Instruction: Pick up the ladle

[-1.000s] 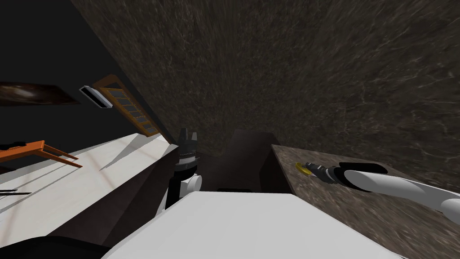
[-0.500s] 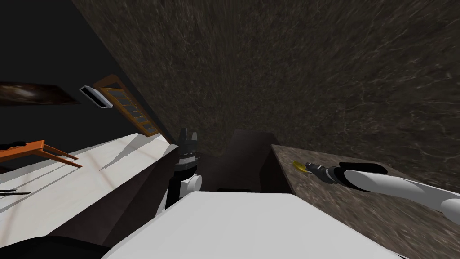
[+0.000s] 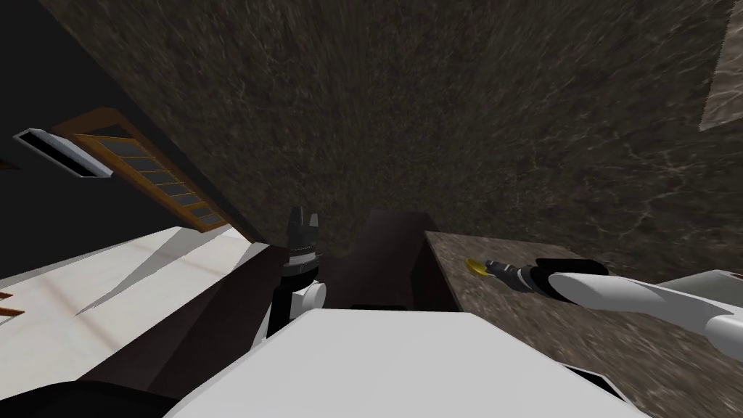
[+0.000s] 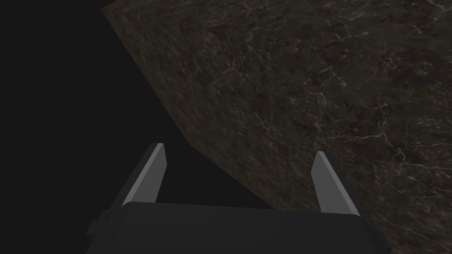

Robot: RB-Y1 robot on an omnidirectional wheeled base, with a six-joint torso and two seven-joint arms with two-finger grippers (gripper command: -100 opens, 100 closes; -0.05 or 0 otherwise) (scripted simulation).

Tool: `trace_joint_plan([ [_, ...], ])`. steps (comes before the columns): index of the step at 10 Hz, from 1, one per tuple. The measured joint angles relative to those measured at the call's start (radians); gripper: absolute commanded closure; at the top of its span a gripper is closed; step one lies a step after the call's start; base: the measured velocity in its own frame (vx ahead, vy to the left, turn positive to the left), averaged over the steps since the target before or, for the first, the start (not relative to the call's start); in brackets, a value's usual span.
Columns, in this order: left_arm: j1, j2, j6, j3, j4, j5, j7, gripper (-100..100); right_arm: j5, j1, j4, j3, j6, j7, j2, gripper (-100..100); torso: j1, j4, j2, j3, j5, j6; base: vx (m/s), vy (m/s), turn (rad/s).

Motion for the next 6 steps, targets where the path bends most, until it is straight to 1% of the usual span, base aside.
trace_joint_plan([
  [1,0.0,0.0,0.0,0.0,0.0,0.0,0.0,0,0.023,0.01,-0.034,-0.009,0.002,-0.023,-0.006,100,0.002,0.0,-0.001,-0.001,0.0,-0.001,0.104,-0.02,-0.233],
  [4,0.0,0.0,0.0,0.0,0.0,0.0,0.0,0,0.069,0.023,-0.112,-0.03,0.016,-0.039,-0.015,100,0.006,-0.001,-0.003,-0.002,0.001,-0.001,0.112,0.009,-0.254],
  [5,0.0,0.0,0.0,0.0,0.0,0.0,0.0,0,0.082,0.03,-0.139,-0.039,0.021,-0.047,-0.022,100,0.006,0.0,-0.003,-0.002,0.001,-0.002,0.043,0.006,-0.04],
  [6,0.0,0.0,0.0,0.0,0.0,0.0,0.0,0,0.083,0.031,-0.143,-0.04,0.022,-0.049,-0.023,0,0.005,0.0,0.0,0.0,0.001,-0.003,0.007,0.002,0.01],
])
